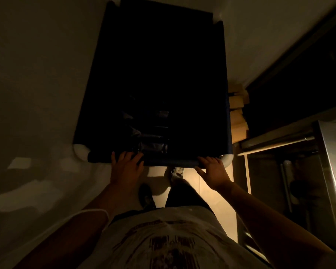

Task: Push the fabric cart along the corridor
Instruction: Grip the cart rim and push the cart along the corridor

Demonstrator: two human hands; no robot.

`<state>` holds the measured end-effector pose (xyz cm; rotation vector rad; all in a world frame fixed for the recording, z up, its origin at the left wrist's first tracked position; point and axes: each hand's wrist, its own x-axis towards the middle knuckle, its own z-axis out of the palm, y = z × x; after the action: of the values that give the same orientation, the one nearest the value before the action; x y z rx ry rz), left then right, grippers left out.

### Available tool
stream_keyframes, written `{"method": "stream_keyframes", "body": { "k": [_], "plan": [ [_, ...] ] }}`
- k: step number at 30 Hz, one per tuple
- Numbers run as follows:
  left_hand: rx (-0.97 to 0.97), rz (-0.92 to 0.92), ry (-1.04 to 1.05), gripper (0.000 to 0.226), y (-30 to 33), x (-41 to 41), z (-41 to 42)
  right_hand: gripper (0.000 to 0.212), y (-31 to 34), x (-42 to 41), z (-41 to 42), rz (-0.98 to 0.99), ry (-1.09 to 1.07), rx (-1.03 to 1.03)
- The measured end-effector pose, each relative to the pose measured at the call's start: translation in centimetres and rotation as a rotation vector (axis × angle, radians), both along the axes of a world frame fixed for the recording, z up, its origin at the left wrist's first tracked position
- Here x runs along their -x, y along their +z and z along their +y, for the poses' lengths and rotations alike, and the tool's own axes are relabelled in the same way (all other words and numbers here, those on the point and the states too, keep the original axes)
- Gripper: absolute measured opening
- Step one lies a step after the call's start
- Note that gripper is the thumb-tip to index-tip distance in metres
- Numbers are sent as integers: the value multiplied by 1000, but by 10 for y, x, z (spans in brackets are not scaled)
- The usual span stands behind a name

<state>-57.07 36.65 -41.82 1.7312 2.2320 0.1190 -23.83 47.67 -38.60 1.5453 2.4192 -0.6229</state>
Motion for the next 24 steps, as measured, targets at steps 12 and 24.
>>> {"method": "stream_keyframes", "body": {
  "k": [12,24],
  "plan": [
    [-20,99,-7,42,-26,3,-3,56,-38,-11,-9,70,-12,-109],
    [-51,155,-10,40,-35,2,-4,51,-48,-13,-4,243,-74,-83]
  ]
}}
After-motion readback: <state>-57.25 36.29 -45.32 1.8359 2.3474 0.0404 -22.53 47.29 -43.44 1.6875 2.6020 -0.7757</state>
